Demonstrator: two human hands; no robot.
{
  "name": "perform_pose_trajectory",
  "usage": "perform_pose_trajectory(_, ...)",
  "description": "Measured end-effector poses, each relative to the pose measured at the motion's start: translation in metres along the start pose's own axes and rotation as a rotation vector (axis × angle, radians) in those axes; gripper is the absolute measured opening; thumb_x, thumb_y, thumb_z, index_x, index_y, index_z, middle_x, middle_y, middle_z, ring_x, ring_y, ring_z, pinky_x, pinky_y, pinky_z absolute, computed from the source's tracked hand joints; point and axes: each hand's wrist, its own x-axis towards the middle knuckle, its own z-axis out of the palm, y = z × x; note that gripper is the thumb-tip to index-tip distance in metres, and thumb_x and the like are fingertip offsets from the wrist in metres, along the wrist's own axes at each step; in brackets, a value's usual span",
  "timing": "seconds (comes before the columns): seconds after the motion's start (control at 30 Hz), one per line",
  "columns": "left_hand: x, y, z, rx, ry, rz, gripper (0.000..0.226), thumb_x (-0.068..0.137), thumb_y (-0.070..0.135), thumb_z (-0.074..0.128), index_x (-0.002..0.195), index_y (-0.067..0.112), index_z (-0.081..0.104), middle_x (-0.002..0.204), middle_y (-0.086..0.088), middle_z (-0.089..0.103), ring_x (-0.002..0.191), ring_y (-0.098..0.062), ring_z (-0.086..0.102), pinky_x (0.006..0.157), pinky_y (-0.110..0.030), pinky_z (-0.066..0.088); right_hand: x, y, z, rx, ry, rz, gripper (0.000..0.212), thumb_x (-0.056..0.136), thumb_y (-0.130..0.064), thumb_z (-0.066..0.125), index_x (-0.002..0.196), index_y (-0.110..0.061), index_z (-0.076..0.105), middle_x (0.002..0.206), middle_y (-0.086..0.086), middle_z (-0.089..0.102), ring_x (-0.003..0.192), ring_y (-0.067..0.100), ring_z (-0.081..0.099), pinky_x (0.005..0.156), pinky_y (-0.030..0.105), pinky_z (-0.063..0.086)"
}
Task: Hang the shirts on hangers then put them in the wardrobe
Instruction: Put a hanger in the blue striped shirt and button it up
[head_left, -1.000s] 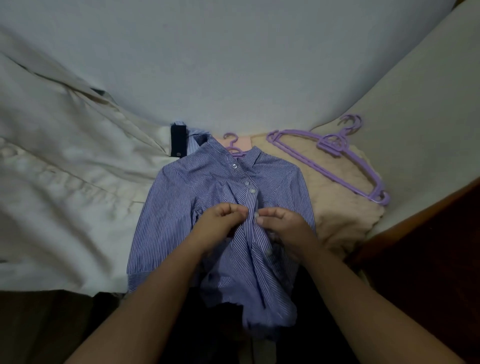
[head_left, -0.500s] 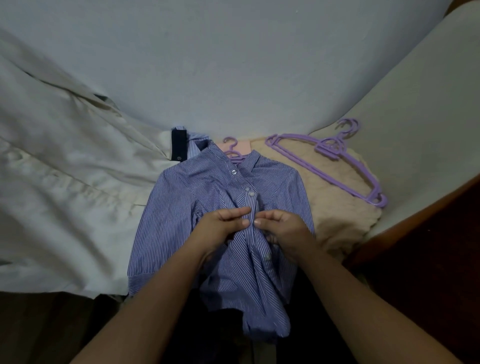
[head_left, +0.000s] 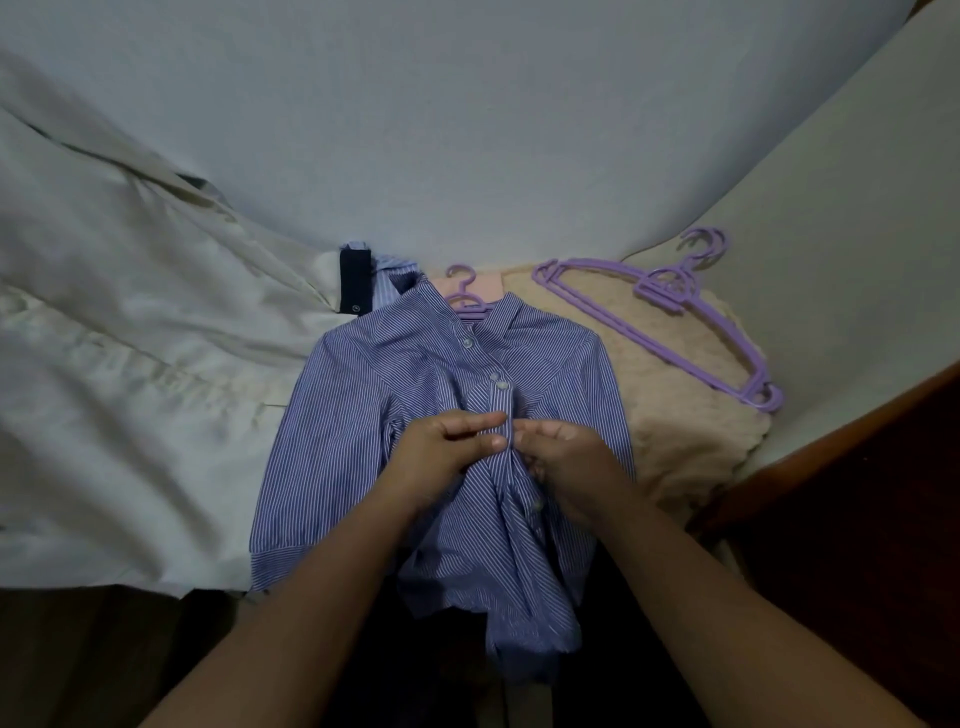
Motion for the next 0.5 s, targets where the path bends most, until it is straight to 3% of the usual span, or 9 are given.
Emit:
perform_pose_trajectory(0.1, 0.002, -0.001, -0.001, -0.019, -0.01, -0.018, 0.026, 0.08, -0.001, 0.07, 0.098, 0.018, 0.072, 0.093, 0.008, 0.073, 0.09, 0.001, 0.068, 0.074, -0.008, 0.049, 0.0, -0.001, 0.001, 0.183, -0.021, 0.061, 0.013, 0.09, 0.001, 0.054, 0.097, 0.001, 0.065, 0.084, 0.018, 0.071, 0.076, 0.024, 0.069, 0.066, 0.031, 0.055)
perform_pose_trajectory(0.27, 0.004, -0.004, -0.003, -0.056, -0.035, -0.054, 0.025, 0.084, -0.003, 0.064, 0.1, 0.016, 0.071, 0.092, 0.008, 0.074, 0.093, 0.0, 0.068, 0.075, -0.01, 0.049, 0.0, -0.006, 0.002, 0.258, -0.073, 0.111, 0.02, 0.089, 0.001, 0.053, 0.106, 0.009, 0.059, 0.091, 0.022, 0.068, 0.081, 0.027, 0.068, 0.071, 0.032, 0.056)
perform_pose_trajectory(0.37, 0.006, -0.005, -0.005, -0.038, -0.048, -0.052, 0.025, 0.084, -0.003, 0.064, 0.101, 0.014, 0.071, 0.094, 0.005, 0.074, 0.093, -0.002, 0.068, 0.075, -0.011, 0.05, 0.0, -0.009, 0.001, 0.176, -0.124, 0.119, 0.012, 0.09, -0.001, 0.054, 0.099, 0.004, 0.06, 0.083, 0.016, 0.068, 0.075, 0.023, 0.066, 0.068, 0.03, 0.055)
perform_pose_trajectory(0.5, 0.009, -0.003, -0.009, -0.006, -0.04, -0.04, 0.023, 0.08, -0.008, 0.066, 0.097, 0.007, 0.071, 0.08, 0.005, 0.074, 0.079, -0.001, 0.069, 0.071, -0.011, 0.05, -0.002, -0.013, 0.0, 0.187, -0.161, 0.148, 0.013, 0.092, -0.001, 0.05, 0.096, 0.005, 0.06, 0.07, 0.009, 0.069, 0.062, 0.014, 0.067, 0.056, 0.023, 0.053)
